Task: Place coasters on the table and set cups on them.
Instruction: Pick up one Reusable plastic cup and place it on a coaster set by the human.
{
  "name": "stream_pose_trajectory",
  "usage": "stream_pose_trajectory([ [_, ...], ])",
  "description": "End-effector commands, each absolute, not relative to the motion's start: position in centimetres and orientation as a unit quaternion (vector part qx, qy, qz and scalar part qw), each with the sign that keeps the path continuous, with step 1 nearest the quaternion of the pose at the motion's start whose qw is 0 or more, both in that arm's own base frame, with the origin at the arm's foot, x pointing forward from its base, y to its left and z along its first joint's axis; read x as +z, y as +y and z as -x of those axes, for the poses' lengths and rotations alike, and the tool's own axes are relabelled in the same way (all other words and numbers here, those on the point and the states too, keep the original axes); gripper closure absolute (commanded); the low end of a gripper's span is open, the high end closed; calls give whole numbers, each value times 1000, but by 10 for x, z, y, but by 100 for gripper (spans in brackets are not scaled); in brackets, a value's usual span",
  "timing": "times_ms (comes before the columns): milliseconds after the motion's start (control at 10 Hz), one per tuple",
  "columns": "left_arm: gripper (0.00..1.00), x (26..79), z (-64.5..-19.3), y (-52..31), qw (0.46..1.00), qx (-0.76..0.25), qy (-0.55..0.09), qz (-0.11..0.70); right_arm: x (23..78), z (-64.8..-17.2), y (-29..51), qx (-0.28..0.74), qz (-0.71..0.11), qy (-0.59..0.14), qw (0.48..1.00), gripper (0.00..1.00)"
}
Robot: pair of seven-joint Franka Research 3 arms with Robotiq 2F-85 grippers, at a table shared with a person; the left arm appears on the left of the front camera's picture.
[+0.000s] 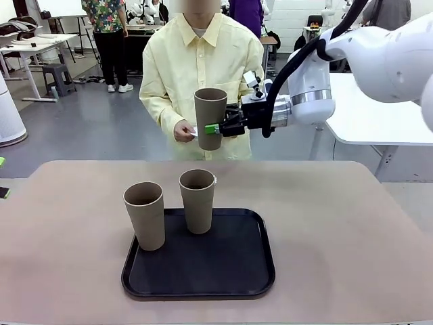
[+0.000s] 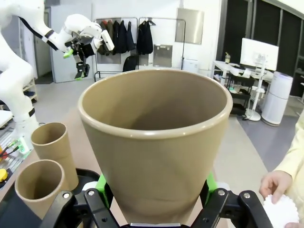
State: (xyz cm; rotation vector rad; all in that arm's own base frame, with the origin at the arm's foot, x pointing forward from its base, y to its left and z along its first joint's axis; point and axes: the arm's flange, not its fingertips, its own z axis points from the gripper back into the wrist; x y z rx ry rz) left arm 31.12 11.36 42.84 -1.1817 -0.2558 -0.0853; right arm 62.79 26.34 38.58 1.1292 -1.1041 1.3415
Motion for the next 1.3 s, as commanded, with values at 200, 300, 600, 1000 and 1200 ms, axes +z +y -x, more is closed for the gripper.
stream_pose_trajectory([
  [200, 0, 429, -311, 115, 820, -47, -124, 557, 357, -675, 281, 526, -500, -455, 516, 16],
  [300, 0, 429, -311, 115, 820, -47, -124, 557, 348, -678, 285, 529, -498, -447, 522, 16],
  [600, 0, 429, -311, 115, 820, -47, -124, 557, 319, -684, 298, 541, -499, -426, 527, 16],
  [1000, 0, 429, -311, 115, 820, -47, -124, 557, 292, -678, 298, 539, -506, -407, 536, 16],
  [1200, 0, 429, -311, 115, 820, -47, -124, 557, 285, -678, 298, 538, -514, -404, 533, 16],
])
